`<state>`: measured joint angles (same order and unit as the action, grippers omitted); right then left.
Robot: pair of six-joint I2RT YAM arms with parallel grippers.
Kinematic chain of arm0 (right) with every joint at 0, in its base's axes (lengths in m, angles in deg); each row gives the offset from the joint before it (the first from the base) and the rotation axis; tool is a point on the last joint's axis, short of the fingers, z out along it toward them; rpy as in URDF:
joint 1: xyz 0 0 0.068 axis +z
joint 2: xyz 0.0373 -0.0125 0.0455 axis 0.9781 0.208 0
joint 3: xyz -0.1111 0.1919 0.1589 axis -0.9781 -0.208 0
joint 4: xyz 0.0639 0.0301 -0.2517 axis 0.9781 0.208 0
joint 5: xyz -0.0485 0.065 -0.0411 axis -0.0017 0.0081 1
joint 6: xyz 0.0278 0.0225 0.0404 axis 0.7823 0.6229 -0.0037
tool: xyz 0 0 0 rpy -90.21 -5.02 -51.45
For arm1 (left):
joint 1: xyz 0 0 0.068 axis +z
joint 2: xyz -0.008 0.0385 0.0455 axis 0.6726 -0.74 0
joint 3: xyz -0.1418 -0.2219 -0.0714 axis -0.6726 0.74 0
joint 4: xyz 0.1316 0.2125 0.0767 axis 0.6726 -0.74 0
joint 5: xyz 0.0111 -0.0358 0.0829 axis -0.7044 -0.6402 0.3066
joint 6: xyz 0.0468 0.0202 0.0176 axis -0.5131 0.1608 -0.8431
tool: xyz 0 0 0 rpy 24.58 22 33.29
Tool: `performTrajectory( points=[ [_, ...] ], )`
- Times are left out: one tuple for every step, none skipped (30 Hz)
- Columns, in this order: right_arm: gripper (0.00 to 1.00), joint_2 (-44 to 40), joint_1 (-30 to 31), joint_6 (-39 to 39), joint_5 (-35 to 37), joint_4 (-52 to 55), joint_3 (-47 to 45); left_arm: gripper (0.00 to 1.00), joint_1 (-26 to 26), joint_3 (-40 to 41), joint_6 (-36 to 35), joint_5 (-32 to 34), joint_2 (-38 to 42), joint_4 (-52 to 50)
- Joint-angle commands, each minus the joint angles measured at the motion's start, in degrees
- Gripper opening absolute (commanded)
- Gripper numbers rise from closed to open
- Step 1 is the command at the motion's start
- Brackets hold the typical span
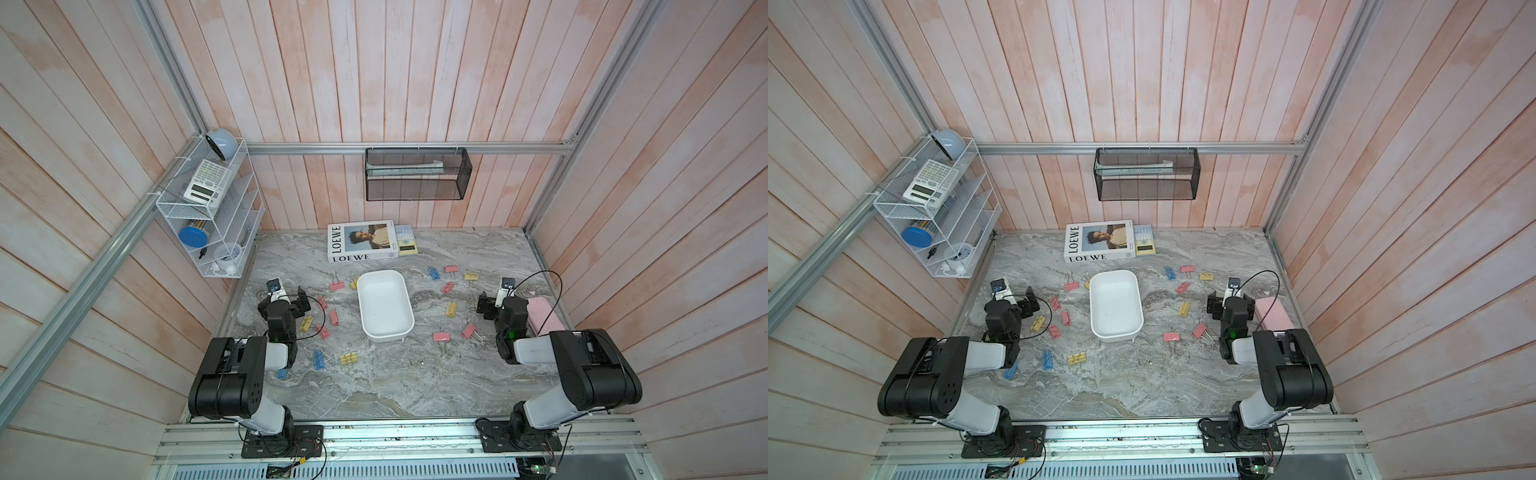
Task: Take out the binder clips from the storage box
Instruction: Reset both arms
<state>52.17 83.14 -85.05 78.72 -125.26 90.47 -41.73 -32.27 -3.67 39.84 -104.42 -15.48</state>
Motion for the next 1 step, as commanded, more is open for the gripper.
performTrajectory(
  points=[
    [0.98, 0.2, -0.3, 0.1, -0.5, -1.5, 0.6, 1.00, -0.5, -1.2, -1.9, -1.7, -0.5, -0.4]
  ],
)
